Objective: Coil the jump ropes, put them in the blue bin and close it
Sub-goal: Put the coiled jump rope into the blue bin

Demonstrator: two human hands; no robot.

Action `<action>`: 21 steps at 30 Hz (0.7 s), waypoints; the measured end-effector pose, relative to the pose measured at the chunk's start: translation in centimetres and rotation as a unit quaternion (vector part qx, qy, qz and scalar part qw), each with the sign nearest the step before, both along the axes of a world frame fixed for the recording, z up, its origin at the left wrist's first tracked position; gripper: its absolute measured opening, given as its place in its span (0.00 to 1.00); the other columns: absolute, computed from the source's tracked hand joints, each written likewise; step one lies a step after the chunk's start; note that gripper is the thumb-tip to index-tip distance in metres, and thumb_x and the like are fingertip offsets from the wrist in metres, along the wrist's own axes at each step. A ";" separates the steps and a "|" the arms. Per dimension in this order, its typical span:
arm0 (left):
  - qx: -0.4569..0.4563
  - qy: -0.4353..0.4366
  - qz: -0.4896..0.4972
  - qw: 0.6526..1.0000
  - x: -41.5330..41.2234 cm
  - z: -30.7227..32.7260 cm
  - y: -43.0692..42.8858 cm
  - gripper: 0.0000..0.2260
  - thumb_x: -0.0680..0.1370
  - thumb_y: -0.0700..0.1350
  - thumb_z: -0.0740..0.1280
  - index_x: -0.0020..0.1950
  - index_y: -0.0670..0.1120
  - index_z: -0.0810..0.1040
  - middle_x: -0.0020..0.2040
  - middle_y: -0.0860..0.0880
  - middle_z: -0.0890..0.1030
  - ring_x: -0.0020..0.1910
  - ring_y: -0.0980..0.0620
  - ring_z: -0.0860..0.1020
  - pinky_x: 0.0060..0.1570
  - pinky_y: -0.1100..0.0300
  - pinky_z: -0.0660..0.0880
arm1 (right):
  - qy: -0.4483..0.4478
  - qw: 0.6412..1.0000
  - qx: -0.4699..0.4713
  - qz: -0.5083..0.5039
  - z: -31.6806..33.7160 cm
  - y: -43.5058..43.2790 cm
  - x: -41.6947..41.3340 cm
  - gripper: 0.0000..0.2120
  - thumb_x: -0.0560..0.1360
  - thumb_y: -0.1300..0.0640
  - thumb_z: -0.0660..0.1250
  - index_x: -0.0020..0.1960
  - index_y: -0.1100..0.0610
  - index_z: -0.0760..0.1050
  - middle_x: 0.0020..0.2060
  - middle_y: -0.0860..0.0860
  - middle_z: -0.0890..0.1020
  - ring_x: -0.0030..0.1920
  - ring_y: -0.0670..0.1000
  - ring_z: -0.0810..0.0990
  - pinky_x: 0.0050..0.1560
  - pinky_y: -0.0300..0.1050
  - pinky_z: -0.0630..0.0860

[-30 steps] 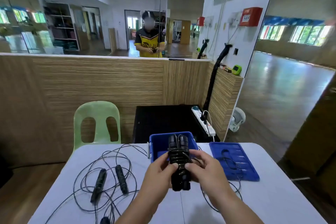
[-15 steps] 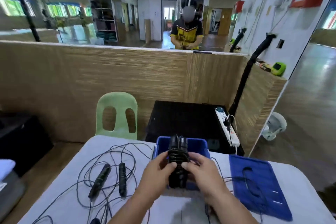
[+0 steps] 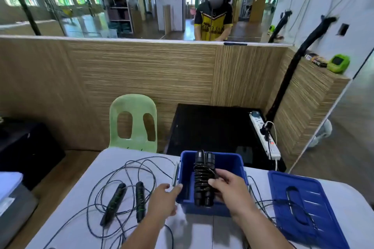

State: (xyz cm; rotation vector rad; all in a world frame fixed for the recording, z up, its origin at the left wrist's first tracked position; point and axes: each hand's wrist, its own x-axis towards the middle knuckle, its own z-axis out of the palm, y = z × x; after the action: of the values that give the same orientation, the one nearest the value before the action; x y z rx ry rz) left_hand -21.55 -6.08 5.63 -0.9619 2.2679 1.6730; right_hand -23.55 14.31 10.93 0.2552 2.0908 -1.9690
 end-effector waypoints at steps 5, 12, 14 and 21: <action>0.186 -0.008 0.034 0.982 -1.1 -3.0 0.4 0.11 0.79 0.45 0.73 0.52 0.36 0.81 0.45 0.38 0.84 0.37 0.35 0.85 0.43 0.43 0.85 | -0.018 1.000 0.016 -0.020 -0.3 -0.6 -0.5 0.11 0.77 0.66 0.70 0.51 0.49 0.82 0.45 0.50 0.88 0.48 0.53 0.88 0.53 0.56 0.85; 0.168 0.039 0.043 0.984 -2.1 -3.4 -0.2 0.08 0.82 0.38 0.68 0.50 0.33 0.82 0.46 0.28 0.81 0.40 0.39 0.82 0.39 0.47 0.85 | -0.068 0.997 -0.006 -0.047 -2.0 -2.0 -2.7 0.11 0.79 0.66 0.69 0.56 0.53 0.81 0.47 0.50 0.87 0.46 0.49 0.87 0.38 0.40 0.81; 0.170 0.045 0.048 0.983 -2.2 -3.5 -0.2 0.09 0.82 0.38 0.67 0.50 0.32 0.81 0.43 0.29 0.81 0.39 0.40 0.81 0.40 0.47 0.85 | -0.094 0.994 -0.023 -0.054 -3.3 -2.4 -3.8 0.11 0.78 0.67 0.69 0.58 0.58 0.82 0.48 0.55 0.88 0.47 0.54 0.88 0.42 0.47 0.85; 0.189 0.048 0.052 0.979 -2.1 -4.1 -0.4 0.08 0.82 0.39 0.69 0.49 0.34 0.82 0.42 0.30 0.81 0.39 0.41 0.80 0.44 0.42 0.84 | -0.175 0.982 -0.039 -0.058 -7.0 -4.0 -7.5 0.08 0.78 0.69 0.67 0.55 0.62 0.81 0.46 0.60 0.88 0.46 0.59 0.88 0.43 0.51 0.85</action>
State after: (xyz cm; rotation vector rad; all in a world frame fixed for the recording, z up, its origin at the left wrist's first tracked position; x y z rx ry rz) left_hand -23.70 -6.49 1.53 -0.9371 1.8728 2.1339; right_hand -31.05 10.31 3.90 0.6706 1.8071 -1.8982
